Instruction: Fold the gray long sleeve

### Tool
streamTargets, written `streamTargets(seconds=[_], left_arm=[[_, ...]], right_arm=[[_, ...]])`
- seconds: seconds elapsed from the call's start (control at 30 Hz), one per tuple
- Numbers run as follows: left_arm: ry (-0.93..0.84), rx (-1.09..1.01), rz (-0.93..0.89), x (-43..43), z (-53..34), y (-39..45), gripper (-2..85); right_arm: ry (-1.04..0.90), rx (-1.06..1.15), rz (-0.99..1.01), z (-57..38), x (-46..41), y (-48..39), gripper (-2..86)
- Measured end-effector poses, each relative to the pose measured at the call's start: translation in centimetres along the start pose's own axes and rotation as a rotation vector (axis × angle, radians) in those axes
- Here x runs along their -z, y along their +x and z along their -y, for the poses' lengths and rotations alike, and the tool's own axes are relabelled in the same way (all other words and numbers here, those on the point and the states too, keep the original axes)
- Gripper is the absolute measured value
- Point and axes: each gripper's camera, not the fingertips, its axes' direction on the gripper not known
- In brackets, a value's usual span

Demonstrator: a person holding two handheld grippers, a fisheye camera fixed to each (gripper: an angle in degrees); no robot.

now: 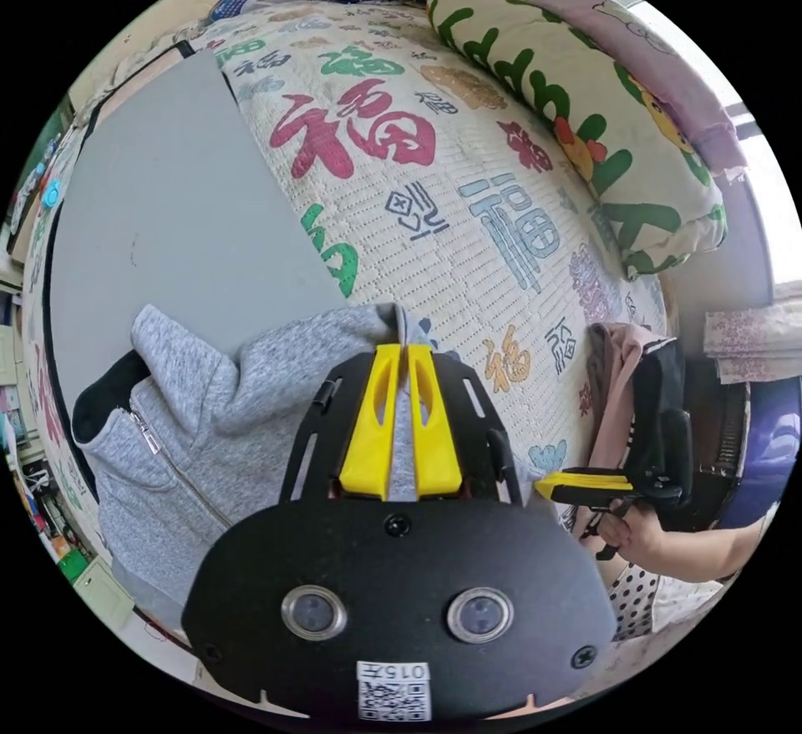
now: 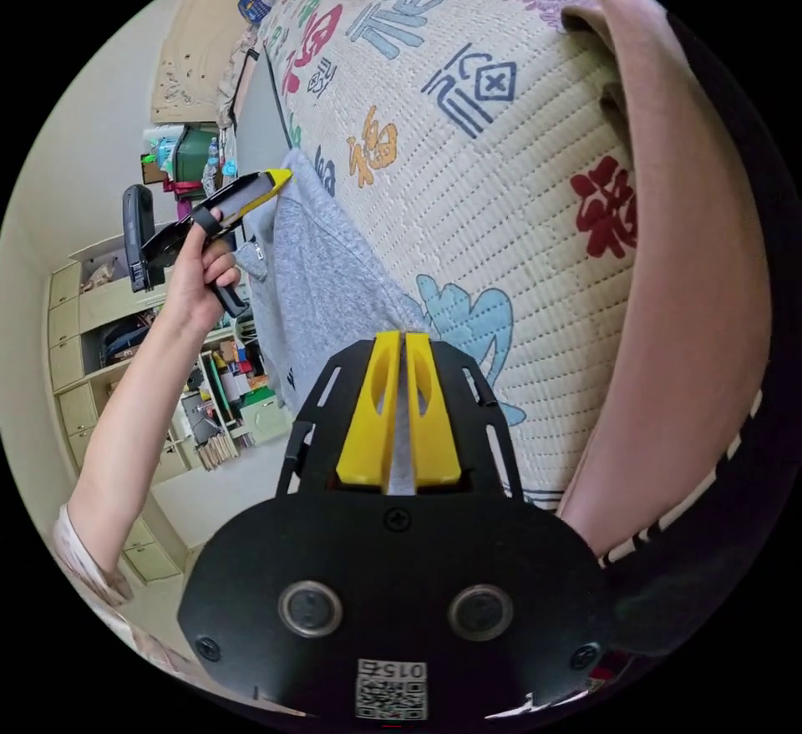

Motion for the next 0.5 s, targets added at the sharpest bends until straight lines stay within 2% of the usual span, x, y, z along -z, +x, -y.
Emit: streamTargets(seconds=[0.17,0.3,0.37,0.5], left_arm=[[-0.010,-0.093,0.154,-1.3,0.9,4.1,0.9],[-0.058,-0.076,0.209,-3.6,0.6,4.9,1.0],[-0.043,-0.072,0.181,-4.3,-0.5,4.4,1.3],[0.009,0.014,0.037,-3.5,-3.4,1.3,3.2]], right_arm=[[0.026,-0.012,-0.124,0.6,0.4,-0.5,-0.2],[0.003,0.041,-0.198,0.6,-0.7,-1.5,-0.3],[-0.003,0.111,-0.250,-0.1,-1.4,-2.7,-0.4],[0.032,0.105,-0.343,-1.9,-1.1,-2.8,-0.4]])
